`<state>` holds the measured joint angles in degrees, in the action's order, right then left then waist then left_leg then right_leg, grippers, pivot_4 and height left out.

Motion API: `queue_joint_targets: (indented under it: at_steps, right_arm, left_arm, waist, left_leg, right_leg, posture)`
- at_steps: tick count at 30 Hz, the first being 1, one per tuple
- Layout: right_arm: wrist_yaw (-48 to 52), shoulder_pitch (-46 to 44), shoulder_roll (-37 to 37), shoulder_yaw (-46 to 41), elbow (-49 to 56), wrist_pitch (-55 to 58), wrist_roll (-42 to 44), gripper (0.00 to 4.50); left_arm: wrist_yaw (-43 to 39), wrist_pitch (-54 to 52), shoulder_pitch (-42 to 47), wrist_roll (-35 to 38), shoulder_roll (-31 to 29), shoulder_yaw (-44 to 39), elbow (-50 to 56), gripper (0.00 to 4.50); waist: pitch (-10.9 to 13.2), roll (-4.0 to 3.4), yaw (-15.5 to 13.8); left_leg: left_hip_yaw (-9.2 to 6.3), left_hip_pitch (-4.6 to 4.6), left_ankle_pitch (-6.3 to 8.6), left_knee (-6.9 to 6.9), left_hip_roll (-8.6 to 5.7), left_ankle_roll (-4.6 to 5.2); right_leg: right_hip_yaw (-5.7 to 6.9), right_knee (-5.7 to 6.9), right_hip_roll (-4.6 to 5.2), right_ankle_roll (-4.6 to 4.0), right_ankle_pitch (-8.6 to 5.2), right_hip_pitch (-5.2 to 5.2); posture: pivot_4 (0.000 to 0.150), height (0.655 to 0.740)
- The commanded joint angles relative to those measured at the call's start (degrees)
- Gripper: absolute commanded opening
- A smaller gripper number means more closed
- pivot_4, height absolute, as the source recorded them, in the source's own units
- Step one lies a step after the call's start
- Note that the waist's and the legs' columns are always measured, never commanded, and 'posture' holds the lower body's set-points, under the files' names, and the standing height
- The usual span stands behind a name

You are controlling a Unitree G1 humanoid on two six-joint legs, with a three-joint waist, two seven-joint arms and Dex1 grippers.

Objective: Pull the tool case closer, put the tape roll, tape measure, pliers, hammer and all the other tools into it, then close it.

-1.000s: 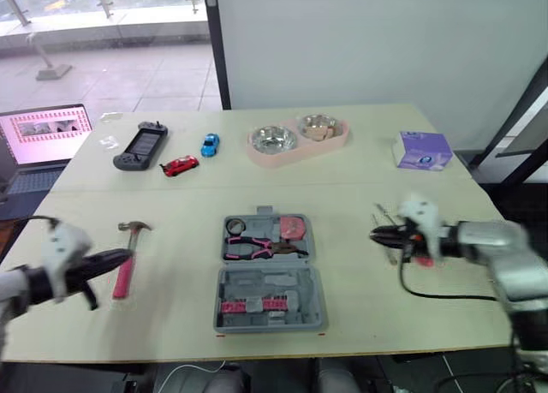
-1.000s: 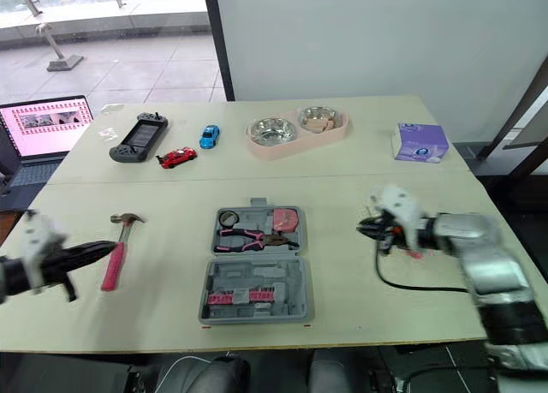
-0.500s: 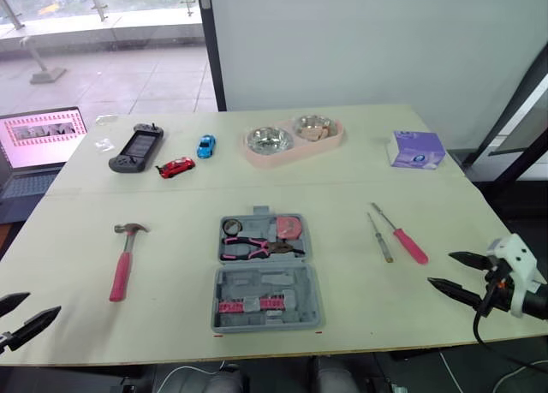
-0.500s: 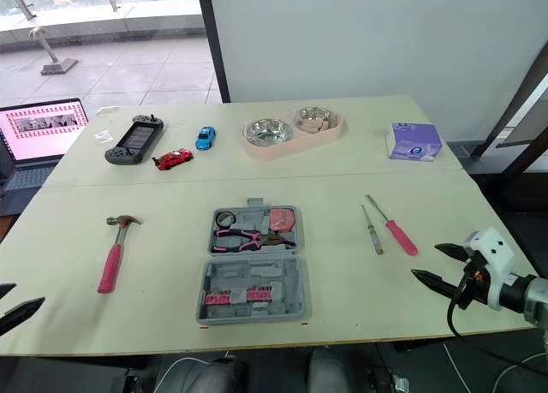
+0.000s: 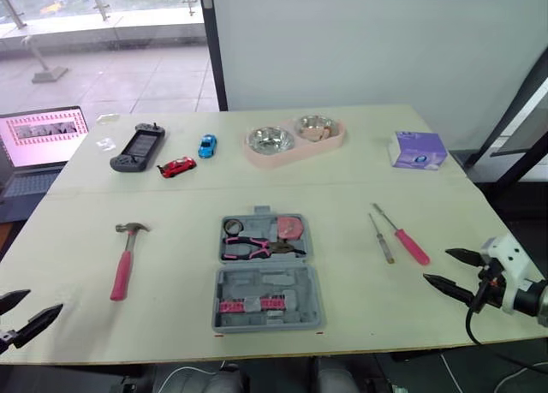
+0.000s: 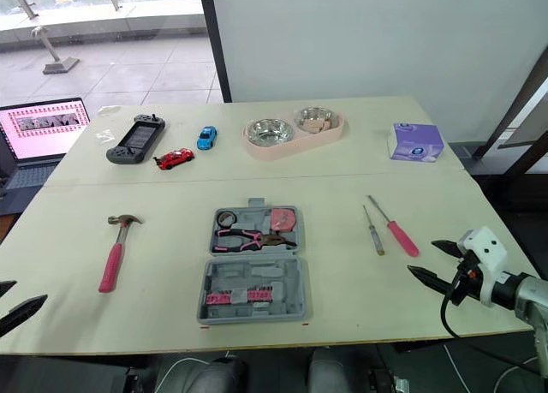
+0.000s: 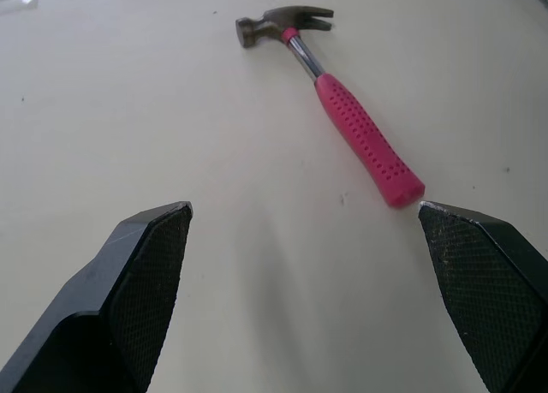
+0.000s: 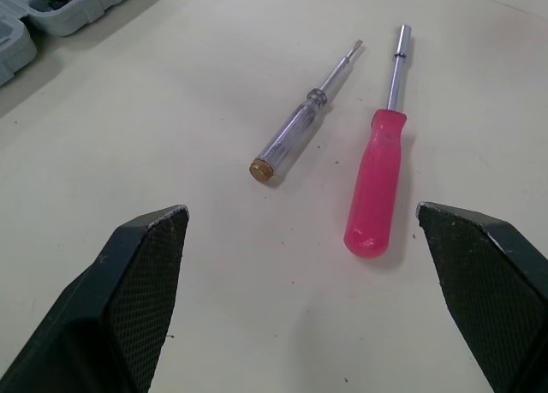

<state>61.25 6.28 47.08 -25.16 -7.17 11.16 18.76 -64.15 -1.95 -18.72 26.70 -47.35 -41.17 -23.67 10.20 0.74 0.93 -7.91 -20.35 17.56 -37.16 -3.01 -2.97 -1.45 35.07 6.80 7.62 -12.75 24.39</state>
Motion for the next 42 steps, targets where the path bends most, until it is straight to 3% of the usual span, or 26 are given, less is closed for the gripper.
queue_joint_targets:
  at_steps: [1, 9, 14, 20, 28, 42]
  right_arm:
    - [-2.6, -0.7, -0.8, 0.1, 0.6, -1.8, -0.3, 4.50]
    - [-12.7, 3.2, -5.9, 1.8, 14.5, 6.8, 0.9, 4.50]
    - [-26.8, 1.4, -11.8, 5.8, 28.4, 19.8, -0.4, 4.50]
    - [-42.6, -4.5, -19.0, 13.1, 34.7, 34.2, -5.9, 4.50]
    - [-52.6, -14.0, -27.3, 16.1, 26.2, 40.3, -9.2, 4.50]
    - [-53.4, -23.3, -28.7, 15.1, 7.0, 36.1, -9.6, 4.50]
  left_arm:
    - [1.7, -0.2, 0.4, 0.3, 0.5, 0.4, 3.0, 4.42]
    - [2.8, -4.9, 0.6, 1.9, 3.3, 4.9, 13.9, 4.42]
    - [2.4, -9.8, 1.6, 4.2, 4.5, 11.9, 28.6, 4.42]
    - [0.8, -11.7, 3.5, 6.1, 5.4, 20.1, 40.5, 4.42]
    - [-1.5, -9.5, 8.0, 6.7, 6.2, 25.0, 44.6, 4.42]
    - [-0.6, -14.1, 6.6, 7.6, 4.1, 26.7, 49.9, 4.42]
  waist:
    - [0.0, 0.01, 0.0]
    - [0.0, -0.01, -0.2]
    - [0.0, 0.00, -0.2]
    - [0.0, -0.01, -0.2]
    - [0.0, -0.08, 0.0]
    - [-0.1, -0.11, 0.2]
  left_leg:
    - [0.00, 0.00, 0.00, 0.00, 0.00, 0.00]
    - [-0.03, -0.01, 0.00, 0.00, -0.01, 0.00]
    - [-0.06, -0.02, 0.00, -0.02, 0.00, 0.00]
    - [-0.06, -0.03, -0.01, 0.00, -0.01, -0.01]
    - [-0.04, -0.03, -0.01, -0.02, -0.04, -0.02]
    - [-0.04, -0.02, -0.02, -0.01, -0.03, -0.01]
  right_leg:
    - [0.00, 0.00, 0.00, 0.04, 0.02, 0.00]
    - [-0.01, 0.01, 0.00, 0.06, 0.04, 0.00]
    - [-0.01, 0.02, 0.00, 0.04, 0.04, 0.00]
    - [-0.04, 0.00, 0.00, 0.03, 0.05, 0.03]
    - [-0.04, 0.00, 0.00, -0.10, 0.00, 0.04]
    - [-0.04, 0.02, -0.04, 0.00, 0.08, 0.05]
  posture:
    - [0.150, 0.7360]
    - [0.150, 0.7360]
    - [0.150, 0.7360]
    - [0.150, 0.7360]
    - [0.150, 0.7360]
    - [0.150, 0.7360]
